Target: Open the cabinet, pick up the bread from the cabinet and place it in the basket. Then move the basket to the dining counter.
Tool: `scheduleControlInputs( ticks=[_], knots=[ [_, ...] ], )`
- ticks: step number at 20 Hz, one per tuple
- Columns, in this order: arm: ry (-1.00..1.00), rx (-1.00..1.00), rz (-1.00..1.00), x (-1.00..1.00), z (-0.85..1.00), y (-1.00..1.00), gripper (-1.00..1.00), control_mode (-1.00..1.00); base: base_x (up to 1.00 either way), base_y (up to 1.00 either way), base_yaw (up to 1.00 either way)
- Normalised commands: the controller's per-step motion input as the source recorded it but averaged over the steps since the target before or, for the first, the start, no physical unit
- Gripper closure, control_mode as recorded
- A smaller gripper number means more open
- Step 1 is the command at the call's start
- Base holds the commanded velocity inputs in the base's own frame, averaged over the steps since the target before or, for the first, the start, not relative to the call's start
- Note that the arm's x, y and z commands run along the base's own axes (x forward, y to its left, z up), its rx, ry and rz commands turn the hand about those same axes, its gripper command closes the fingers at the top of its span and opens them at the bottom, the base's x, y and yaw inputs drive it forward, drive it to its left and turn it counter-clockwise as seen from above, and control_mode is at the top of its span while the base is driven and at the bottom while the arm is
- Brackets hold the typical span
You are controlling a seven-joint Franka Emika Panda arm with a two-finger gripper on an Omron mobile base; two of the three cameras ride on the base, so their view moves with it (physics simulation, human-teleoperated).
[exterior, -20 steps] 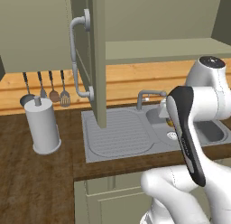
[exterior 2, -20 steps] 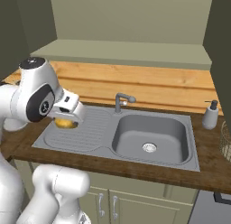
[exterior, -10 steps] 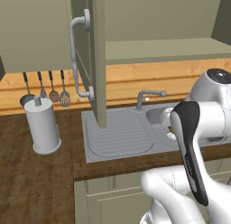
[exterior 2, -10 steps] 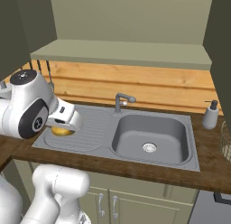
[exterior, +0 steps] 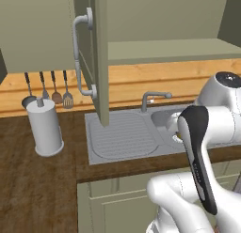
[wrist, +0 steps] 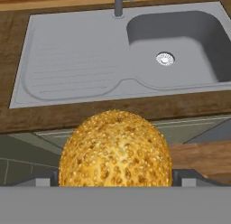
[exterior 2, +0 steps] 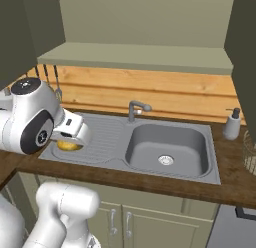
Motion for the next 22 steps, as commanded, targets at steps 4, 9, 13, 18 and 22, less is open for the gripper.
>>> scheduleControlInputs(
  ticks=[4,9,13,18,22],
  knots=[
    [0.0,0.0,0.0,0.0,0.0,0.0,1.0,1.0,-0.96,-0.09,-0.01],
    [0.0,0.0,0.0,0.0,0.0,0.0,1.0,1.0,-0.94,-0.09,-0.02],
    [0.0,0.0,0.0,0.0,0.0,0.0,1.0,1.0,-0.55,-0.8,-0.09],
    [0.0,0.0,0.0,0.0,0.0,0.0,1.0,1.0,-0.24,-1.0,-0.02],
    [0.0,0.0,0.0,0.0,0.0,0.0,1.0,1.0,0.0,-1.0,0.0]
  ],
)
